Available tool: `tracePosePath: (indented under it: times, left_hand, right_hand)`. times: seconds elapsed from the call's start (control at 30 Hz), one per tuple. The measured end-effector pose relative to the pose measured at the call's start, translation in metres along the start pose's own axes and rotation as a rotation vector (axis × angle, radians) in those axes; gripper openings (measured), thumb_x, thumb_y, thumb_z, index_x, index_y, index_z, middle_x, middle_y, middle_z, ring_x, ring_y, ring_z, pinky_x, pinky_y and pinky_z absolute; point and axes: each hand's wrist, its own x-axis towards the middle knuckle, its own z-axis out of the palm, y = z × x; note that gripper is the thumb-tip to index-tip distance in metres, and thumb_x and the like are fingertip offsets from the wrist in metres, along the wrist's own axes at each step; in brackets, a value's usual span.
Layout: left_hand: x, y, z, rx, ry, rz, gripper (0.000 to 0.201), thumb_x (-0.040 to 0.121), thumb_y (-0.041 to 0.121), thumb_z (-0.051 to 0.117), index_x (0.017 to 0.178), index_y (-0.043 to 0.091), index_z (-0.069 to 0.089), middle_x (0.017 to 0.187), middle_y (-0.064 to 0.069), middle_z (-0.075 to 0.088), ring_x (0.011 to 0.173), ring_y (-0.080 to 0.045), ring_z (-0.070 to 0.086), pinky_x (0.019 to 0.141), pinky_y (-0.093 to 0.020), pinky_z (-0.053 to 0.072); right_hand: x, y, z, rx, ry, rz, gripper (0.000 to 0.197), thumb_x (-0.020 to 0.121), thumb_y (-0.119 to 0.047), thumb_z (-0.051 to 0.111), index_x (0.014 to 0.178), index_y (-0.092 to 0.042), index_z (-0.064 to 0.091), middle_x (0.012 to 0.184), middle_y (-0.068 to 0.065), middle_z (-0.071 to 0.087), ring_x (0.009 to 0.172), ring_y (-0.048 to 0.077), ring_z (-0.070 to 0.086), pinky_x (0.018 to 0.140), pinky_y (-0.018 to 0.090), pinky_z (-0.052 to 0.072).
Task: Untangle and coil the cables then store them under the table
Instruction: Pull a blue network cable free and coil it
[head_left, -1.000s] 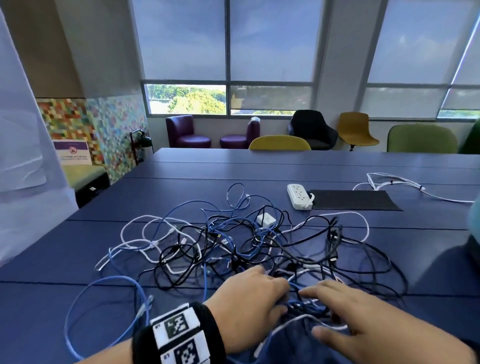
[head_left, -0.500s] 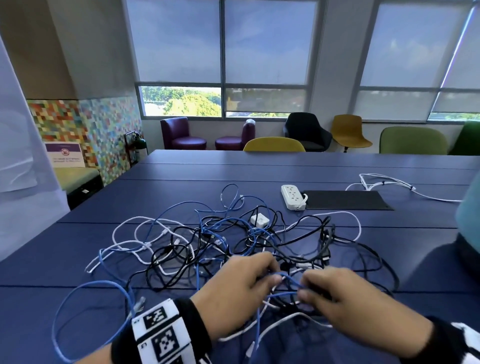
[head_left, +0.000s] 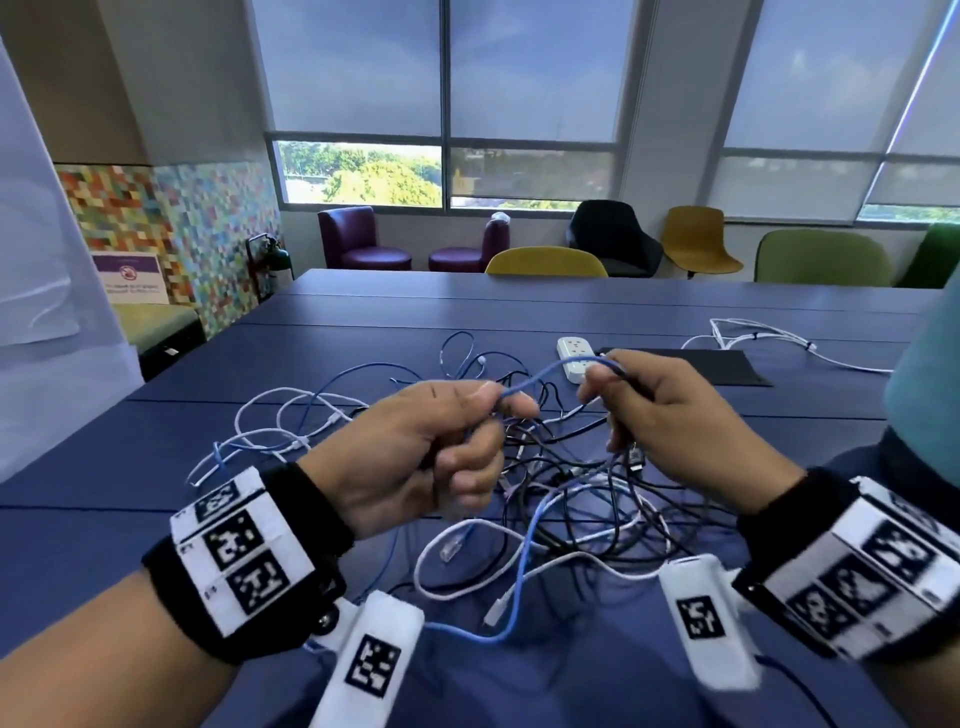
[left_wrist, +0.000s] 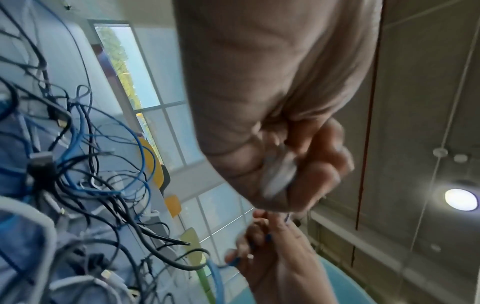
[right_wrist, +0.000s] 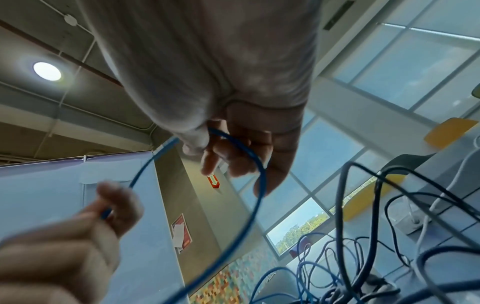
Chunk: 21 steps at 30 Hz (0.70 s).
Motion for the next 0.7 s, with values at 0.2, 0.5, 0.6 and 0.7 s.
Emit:
tracePosePath:
  times: [0.2, 0.5, 0.6, 0.7]
  left_hand:
    - [0.001, 0.006, 0.014, -0.316, 0.086, 0.220, 0.029, 0.095, 0.010, 0.037, 0.115, -0.002, 0.053, 0.101, -0.019, 0.072, 0.084, -0.026, 0.073, 0.073, -0.032, 0.060]
    - [0.001, 0.022, 0.003, -0.493, 0.299, 0.512, 0.027, 0.091, -0.004, 0.036, 0.111, -0.005, 0.053, 0.122, -0.026, 0.063, 0.111, -0.033, 0.065, 0.094, -0.040, 0.052]
    - [0.000, 0.026, -0.005, -0.395, 0.344, 0.548, 0.028, 0.095, -0.006, 0.033, 0.117, -0.006, 0.050, 0.125, -0.028, 0.061, 0.115, -0.036, 0.062, 0.098, -0.045, 0.048]
    - [0.001, 0.021, -0.010, -0.213, 0.414, 0.544, 0.029, 0.098, -0.006, 0.035, 0.122, -0.006, 0.049, 0.127, -0.026, 0.060, 0.116, -0.034, 0.062, 0.099, -0.046, 0.048]
  right_hand:
    - [-0.002, -0.003, 0.039, 0.200, -0.132, 0.154, 0.019, 0.103, -0.014, 0.043, 0.086, -0.017, 0.052, 0.049, -0.009, 0.041, 0.047, 0.016, 0.045, 0.056, 0.043, 0.045]
    - [-0.035, -0.004, 0.078, 0.315, -0.255, 0.285, 0.010, 0.104, -0.012, 0.040, 0.109, -0.016, 0.047, 0.046, -0.010, 0.034, 0.032, 0.009, 0.030, 0.034, 0.022, 0.038]
    - [-0.044, -0.002, 0.084, -0.017, -0.332, 0.106, 0.016, 0.103, -0.018, 0.046, 0.109, -0.017, 0.060, 0.051, -0.017, 0.050, 0.045, 0.000, 0.048, 0.048, 0.010, 0.035]
    - [-0.043, -0.013, 0.079, -0.157, -0.338, -0.060, 0.023, 0.102, -0.027, 0.047, 0.101, -0.014, 0.066, 0.072, -0.012, 0.060, 0.071, 0.001, 0.055, 0.070, 0.021, 0.046]
